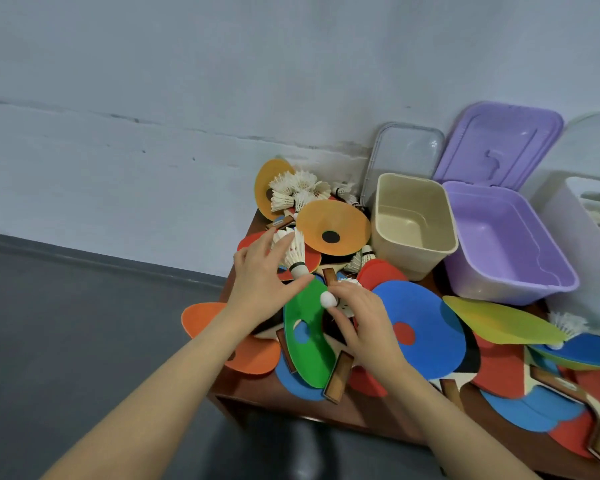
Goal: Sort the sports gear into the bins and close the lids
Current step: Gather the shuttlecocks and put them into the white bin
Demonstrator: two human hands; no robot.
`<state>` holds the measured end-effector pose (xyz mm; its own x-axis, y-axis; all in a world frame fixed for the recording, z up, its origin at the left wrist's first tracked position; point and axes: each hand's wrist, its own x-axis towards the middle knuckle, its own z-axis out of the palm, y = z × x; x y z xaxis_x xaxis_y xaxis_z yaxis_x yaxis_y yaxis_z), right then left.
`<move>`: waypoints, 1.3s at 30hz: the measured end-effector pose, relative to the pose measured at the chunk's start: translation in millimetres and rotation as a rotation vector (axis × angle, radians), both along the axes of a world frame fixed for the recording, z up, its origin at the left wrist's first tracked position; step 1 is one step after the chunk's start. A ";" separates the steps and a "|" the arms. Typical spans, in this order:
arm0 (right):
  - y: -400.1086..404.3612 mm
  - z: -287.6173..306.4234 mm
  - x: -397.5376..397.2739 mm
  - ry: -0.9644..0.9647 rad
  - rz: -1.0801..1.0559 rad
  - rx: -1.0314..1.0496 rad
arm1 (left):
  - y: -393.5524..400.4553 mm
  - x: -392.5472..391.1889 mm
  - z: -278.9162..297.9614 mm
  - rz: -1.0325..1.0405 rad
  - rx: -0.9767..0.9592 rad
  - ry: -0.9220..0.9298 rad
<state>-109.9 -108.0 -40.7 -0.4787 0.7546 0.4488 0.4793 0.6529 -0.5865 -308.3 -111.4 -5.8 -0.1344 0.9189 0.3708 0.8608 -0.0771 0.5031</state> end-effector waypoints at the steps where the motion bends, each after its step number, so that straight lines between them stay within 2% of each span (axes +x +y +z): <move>1: 5.4 3.6 7.1 0.001 -0.014 0.007 | 4.4 6.8 4.0 -0.010 0.009 0.002; 5: 24.9 18.5 48.8 0.030 -0.051 0.040 | 26.5 44.2 19.3 -0.053 0.027 0.060; 11: 64.3 35.8 138.7 0.173 -0.108 0.029 | 62.4 132.2 39.2 -0.033 0.051 0.083; 21: 118.2 66.5 312.9 0.161 -0.167 0.127 | 109.9 312.8 66.8 -0.034 0.044 0.035; 31: 157.1 58.1 436.7 0.155 -0.453 0.234 | 169.8 447.2 61.1 -0.245 0.019 0.059; 34: 171.8 58.9 464.6 0.131 -0.538 0.206 | 192.2 474.5 61.5 -0.281 0.019 0.047; 37: 183.2 65.1 486.9 0.171 -0.549 0.135 | 211.4 504.2 61.6 -0.384 -0.024 0.014; 39: 191.4 70.1 500.8 0.145 -0.571 0.157 | 223.0 523.5 58.8 -0.456 -0.048 -0.009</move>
<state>390.9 83.4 29.4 0.0558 0.7935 0.6060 0.7017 0.4006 -0.5892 215.2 111.6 53.0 0.2852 0.9010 0.3269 0.7398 -0.4238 0.5226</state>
